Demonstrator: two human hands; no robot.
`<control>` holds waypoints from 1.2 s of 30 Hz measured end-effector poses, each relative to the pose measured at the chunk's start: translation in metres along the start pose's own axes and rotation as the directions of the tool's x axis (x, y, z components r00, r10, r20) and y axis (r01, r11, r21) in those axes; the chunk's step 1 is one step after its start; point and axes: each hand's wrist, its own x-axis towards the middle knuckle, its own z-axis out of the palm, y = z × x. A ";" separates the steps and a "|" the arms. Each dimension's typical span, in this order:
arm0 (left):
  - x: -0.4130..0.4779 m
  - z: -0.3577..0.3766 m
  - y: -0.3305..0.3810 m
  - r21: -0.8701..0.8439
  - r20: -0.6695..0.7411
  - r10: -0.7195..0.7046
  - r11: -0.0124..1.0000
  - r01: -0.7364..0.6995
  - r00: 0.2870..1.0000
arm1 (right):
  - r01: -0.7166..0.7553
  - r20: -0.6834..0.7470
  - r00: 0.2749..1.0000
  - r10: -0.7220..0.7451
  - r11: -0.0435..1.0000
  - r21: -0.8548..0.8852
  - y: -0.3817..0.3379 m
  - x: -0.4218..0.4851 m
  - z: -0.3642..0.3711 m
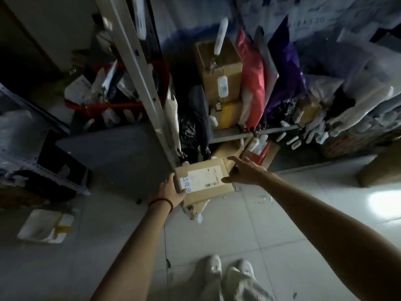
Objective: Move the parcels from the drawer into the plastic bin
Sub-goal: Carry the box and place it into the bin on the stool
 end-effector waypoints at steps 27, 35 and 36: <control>0.029 0.041 0.001 -0.268 -0.042 -0.052 0.963 0.039 0.998 | -0.325 0.208 0.944 0.256 0.623 0.712 0.024 0.039 0.074; 0.010 0.044 0.095 -0.400 -0.025 0.205 0.895 -0.197 0.979 | -0.220 0.080 0.900 0.428 0.289 0.932 0.078 -0.048 0.035; 0.006 0.049 0.111 -0.382 -0.025 0.255 0.891 -0.245 0.967 | -0.197 0.064 0.886 0.459 0.248 0.949 0.088 -0.064 0.029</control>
